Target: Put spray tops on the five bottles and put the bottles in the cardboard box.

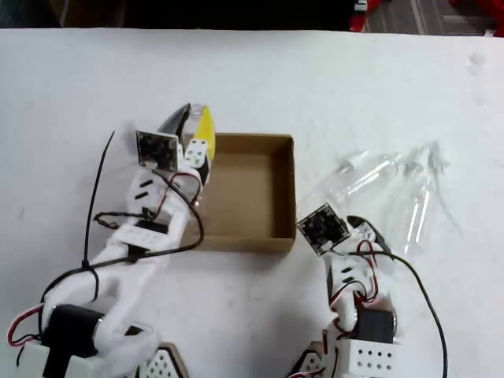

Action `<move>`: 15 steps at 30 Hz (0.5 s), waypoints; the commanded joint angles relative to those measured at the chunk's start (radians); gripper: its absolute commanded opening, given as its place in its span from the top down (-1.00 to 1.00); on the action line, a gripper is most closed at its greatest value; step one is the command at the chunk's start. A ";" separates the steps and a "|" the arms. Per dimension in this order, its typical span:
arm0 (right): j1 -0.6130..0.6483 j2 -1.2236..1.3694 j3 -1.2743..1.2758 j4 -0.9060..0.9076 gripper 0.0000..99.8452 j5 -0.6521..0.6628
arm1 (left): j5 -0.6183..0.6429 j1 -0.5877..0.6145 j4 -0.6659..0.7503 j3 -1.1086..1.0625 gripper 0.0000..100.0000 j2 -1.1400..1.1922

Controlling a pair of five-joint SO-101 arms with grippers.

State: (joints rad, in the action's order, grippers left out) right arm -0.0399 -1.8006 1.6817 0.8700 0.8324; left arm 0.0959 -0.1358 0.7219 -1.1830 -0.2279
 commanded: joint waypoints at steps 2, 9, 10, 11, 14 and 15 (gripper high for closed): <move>0.004 -0.005 0.009 0.004 0.97 0.009 | -0.012 0.027 0.012 -0.005 0.94 0.004; 0.004 -0.005 0.009 0.004 0.97 0.009 | 0.075 0.036 -0.075 0.011 0.61 0.002; 0.004 -0.005 0.009 0.004 0.97 0.009 | 0.077 0.038 -0.094 0.021 0.58 0.002; 0.004 -0.005 0.009 0.004 0.97 0.009 | 0.078 0.042 -0.112 0.031 0.58 0.002; 0.004 -0.005 0.009 0.004 0.97 0.009 | 0.080 0.059 -0.135 0.052 0.62 0.002; 0.004 -0.005 0.009 0.004 0.97 0.009 | 0.080 0.059 -0.135 0.052 0.63 0.002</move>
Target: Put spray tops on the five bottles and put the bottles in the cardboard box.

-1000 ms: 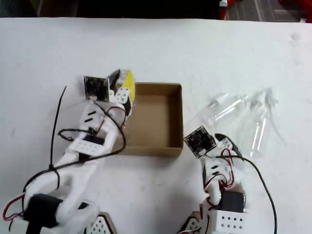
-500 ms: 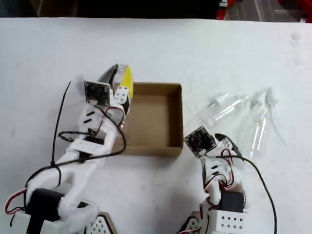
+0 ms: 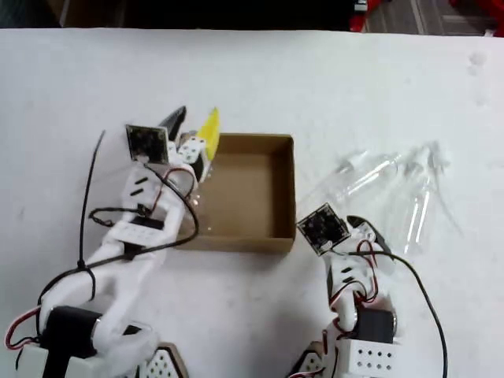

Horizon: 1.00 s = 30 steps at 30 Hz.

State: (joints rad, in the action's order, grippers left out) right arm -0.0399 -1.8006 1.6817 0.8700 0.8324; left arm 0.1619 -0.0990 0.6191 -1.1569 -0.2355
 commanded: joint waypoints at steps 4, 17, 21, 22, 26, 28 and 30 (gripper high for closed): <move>0.005 -0.005 0.009 0.002 0.97 0.009 | 0.014 0.022 -0.032 0.028 0.64 0.010; 0.005 -0.005 0.009 -0.004 0.97 0.009 | 0.015 0.013 -0.413 0.052 0.63 -0.363; 0.005 -0.005 0.009 -0.002 0.97 0.009 | 0.015 0.021 -0.620 0.157 0.63 -0.469; 0.005 -0.005 0.009 -0.001 0.97 0.009 | 0.015 0.021 -0.671 0.184 0.63 -0.483; 0.005 -0.005 0.009 0.002 0.97 0.009 | 0.012 0.051 -0.913 0.310 0.63 -0.501; 0.005 -0.005 0.009 0.002 0.97 0.009 | 0.008 0.097 -1.051 0.394 0.63 -0.501; 0.005 -0.005 0.009 0.002 0.97 0.009 | 0.006 0.162 -1.183 0.479 0.63 -0.501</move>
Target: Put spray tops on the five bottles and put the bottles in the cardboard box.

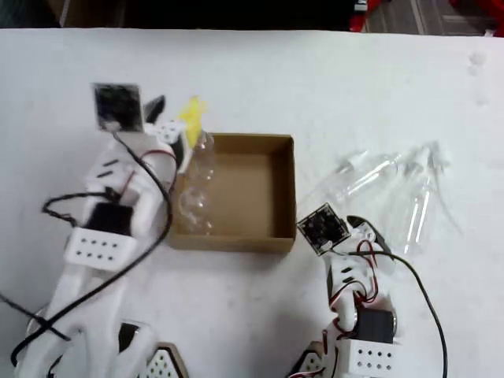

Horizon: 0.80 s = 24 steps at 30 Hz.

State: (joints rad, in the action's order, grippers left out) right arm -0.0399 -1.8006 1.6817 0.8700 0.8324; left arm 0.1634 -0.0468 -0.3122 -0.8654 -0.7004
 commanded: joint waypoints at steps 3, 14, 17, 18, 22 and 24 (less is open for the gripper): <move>0.005 -0.005 0.009 0.002 0.97 0.009 | -0.074 0.208 -0.404 0.295 0.64 -0.035; 0.005 -0.005 0.009 0.004 0.97 0.009 | -0.440 0.265 -0.667 0.442 0.64 0.194; 0.005 -0.005 0.009 0.004 0.97 0.009 | -0.445 0.262 -0.753 0.598 0.64 0.429; 0.005 -0.005 0.009 0.004 0.97 0.009 | -0.445 0.254 -0.792 0.669 0.64 0.512; 0.005 -0.005 0.009 0.004 0.97 0.009 | -0.443 0.223 -0.977 0.980 0.63 0.831; 0.005 -0.005 0.009 0.004 0.97 0.009 | -0.442 0.213 -1.060 1.129 0.63 0.975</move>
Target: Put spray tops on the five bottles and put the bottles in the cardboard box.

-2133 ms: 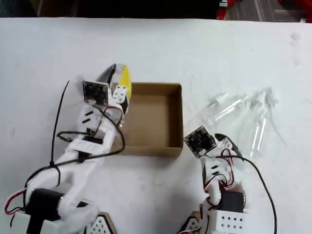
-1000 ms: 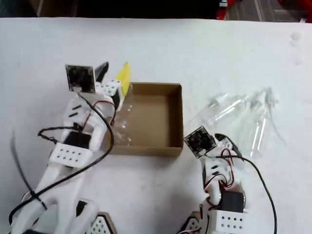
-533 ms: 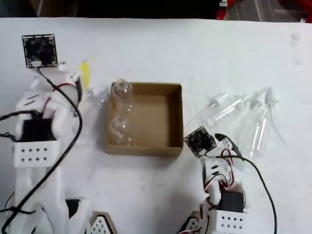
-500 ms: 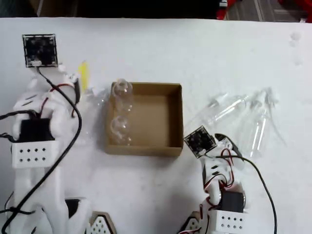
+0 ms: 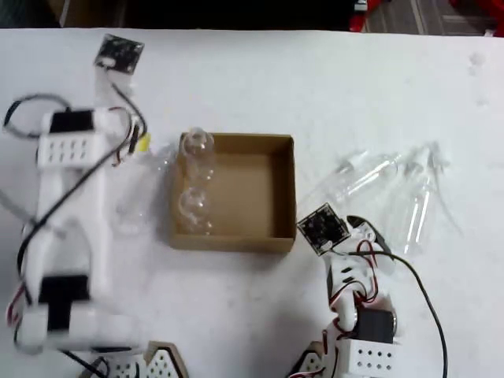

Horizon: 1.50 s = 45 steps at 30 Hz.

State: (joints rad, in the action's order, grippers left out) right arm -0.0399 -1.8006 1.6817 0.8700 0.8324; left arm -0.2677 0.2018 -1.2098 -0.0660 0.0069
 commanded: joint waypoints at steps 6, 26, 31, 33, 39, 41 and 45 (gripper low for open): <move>0.005 -0.005 0.009 0.004 0.97 0.009 | -0.011 -0.076 -0.362 0.727 0.63 0.604; 0.005 -0.005 0.009 0.004 0.97 0.009 | -0.017 -0.102 -0.571 1.452 0.64 1.150; 0.005 -0.005 0.009 0.004 0.97 0.009 | -0.017 -0.099 -0.575 1.452 0.71 1.150; 0.005 -0.005 0.009 0.004 0.97 0.009 | -0.017 -0.102 -0.575 1.452 0.85 1.150; 0.005 -0.005 0.009 0.004 0.97 0.009 | -0.011 -0.102 -0.577 1.461 0.96 1.127; 0.005 -0.005 0.009 0.004 0.97 0.009 | -0.011 -0.102 -0.577 1.453 0.96 1.087; 0.005 -0.005 0.009 0.004 0.97 0.009 | -0.009 -0.102 -0.577 1.452 0.96 0.974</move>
State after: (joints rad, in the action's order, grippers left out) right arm -0.0399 -1.8006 1.6817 0.8700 0.8324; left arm -0.2739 0.1158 -1.7729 1.3472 1.1408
